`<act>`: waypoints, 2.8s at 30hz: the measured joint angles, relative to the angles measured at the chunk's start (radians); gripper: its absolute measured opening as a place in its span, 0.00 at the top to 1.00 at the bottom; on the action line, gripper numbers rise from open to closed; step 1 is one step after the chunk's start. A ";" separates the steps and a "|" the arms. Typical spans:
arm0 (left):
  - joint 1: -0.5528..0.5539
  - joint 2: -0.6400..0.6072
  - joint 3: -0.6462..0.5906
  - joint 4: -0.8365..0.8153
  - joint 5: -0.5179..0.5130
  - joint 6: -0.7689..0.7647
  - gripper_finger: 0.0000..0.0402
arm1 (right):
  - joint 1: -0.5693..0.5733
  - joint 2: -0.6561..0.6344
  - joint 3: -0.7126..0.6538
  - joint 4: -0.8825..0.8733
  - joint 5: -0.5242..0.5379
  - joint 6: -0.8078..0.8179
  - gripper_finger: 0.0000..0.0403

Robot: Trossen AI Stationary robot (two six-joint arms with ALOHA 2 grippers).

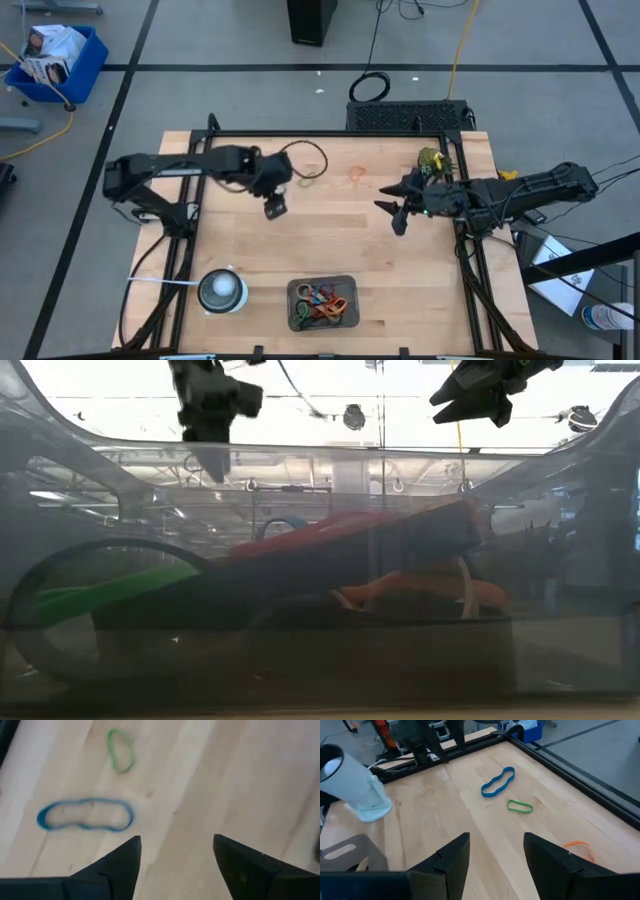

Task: Pick and place rubber bands into bin
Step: Put the blue rubber band into the bin

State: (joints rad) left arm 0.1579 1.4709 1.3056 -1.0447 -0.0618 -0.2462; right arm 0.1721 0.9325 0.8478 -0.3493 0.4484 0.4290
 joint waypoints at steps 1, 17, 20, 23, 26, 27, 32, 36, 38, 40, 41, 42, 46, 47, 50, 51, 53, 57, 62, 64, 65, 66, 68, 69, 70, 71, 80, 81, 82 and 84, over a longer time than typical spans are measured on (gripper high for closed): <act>0.020 0.018 0.000 0.000 0.000 0.001 0.39 | -0.005 0.000 0.000 0.000 0.000 0.000 0.55; 0.172 0.346 0.001 0.055 -0.044 0.046 0.53 | -0.075 0.000 0.000 0.000 -0.003 0.043 0.55; 0.191 0.394 0.001 0.058 -0.044 0.042 0.54 | -0.082 0.000 0.000 -0.001 -0.003 0.058 0.55; 0.205 0.425 -0.002 0.062 -0.035 0.042 0.54 | -0.082 0.000 0.000 0.000 -0.003 0.059 0.55; 0.217 0.446 -0.016 0.090 0.020 0.053 0.54 | -0.081 0.000 0.000 0.000 -0.003 0.059 0.55; 0.220 0.450 -0.022 0.102 0.038 0.053 0.54 | -0.081 0.000 0.000 -0.001 -0.004 0.058 0.55; 0.237 0.455 -0.055 0.140 0.051 0.054 0.54 | -0.081 0.000 0.000 0.000 -0.004 0.057 0.55; 0.242 0.455 -0.070 0.134 0.051 0.054 0.56 | -0.081 0.000 0.000 0.000 -0.004 0.056 0.55; 0.241 0.455 -0.072 0.134 0.053 0.055 0.61 | -0.081 0.000 0.000 0.000 -0.004 0.052 0.55; 0.240 0.455 -0.072 0.140 0.055 0.059 0.68 | -0.081 0.000 0.000 -0.001 -0.004 0.050 0.55; 0.239 0.455 -0.072 0.143 0.058 0.061 0.71 | -0.081 0.000 0.000 -0.001 -0.004 0.049 0.55; 0.238 0.455 -0.072 0.147 0.058 0.062 0.75 | -0.081 0.000 0.000 0.000 -0.004 0.049 0.55; 0.239 0.455 -0.072 0.166 0.058 0.092 0.90 | -0.081 0.000 0.000 0.000 -0.004 0.049 0.55; 0.239 0.455 -0.072 0.169 0.057 0.094 0.95 | -0.081 0.000 0.000 0.000 -0.004 0.049 0.55; 0.238 0.454 -0.072 0.171 0.056 0.084 0.98 | -0.081 0.000 0.000 0.000 -0.004 0.049 0.55; 0.237 0.449 -0.073 0.169 0.053 0.084 0.97 | -0.081 0.000 0.000 0.000 -0.004 0.049 0.55; 0.232 0.440 -0.073 0.169 0.046 0.085 0.98 | -0.081 0.000 0.000 0.000 -0.004 0.049 0.55; 0.220 0.375 -0.073 0.159 0.046 0.082 0.98 | -0.079 0.000 0.000 0.000 -0.007 0.050 0.55; 0.207 0.214 -0.073 0.156 0.059 0.059 0.99 | -0.079 0.000 0.000 0.000 -0.008 0.049 0.55; 0.201 0.133 -0.073 0.157 0.077 0.048 0.99 | -0.079 0.000 0.000 0.000 -0.008 0.049 0.55; 0.199 0.090 -0.073 0.162 0.097 0.042 0.99 | -0.079 0.000 0.000 0.000 -0.008 0.049 0.55; 0.196 0.044 -0.073 0.171 0.126 0.040 0.99 | -0.079 0.000 0.000 0.001 -0.007 0.049 0.55; 0.191 -0.048 -0.073 0.200 0.203 0.040 0.99 | -0.079 0.000 0.000 0.002 -0.008 0.049 0.55; 0.185 -0.094 -0.073 0.222 0.243 0.034 0.99 | -0.079 0.000 0.000 0.004 -0.008 0.050 0.55; 0.178 -0.136 -0.073 0.251 0.290 0.028 0.99 | -0.079 0.000 0.000 0.008 -0.008 0.049 0.55; 0.168 -0.178 -0.073 0.287 0.337 0.023 0.99 | -0.079 0.000 0.000 0.012 -0.008 0.049 0.55; -0.085 -0.421 -0.071 0.755 0.498 -0.112 0.99 | -0.079 0.000 0.000 0.027 -0.008 0.003 0.55; -0.127 -0.426 -0.071 0.793 0.495 -0.115 0.99 | -0.079 0.000 0.000 0.027 -0.008 0.003 0.55; -0.172 -0.426 -0.071 0.827 0.481 -0.116 0.99 | -0.079 0.000 0.000 0.027 -0.008 0.003 0.55; -0.258 -0.419 -0.071 0.862 0.431 -0.116 0.99 | -0.079 0.000 0.000 0.026 -0.008 0.001 0.55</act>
State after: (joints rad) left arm -0.1002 1.0514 1.2346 -0.1826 0.3695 -0.3622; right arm 0.0933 0.9329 0.8478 -0.3232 0.4405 0.4297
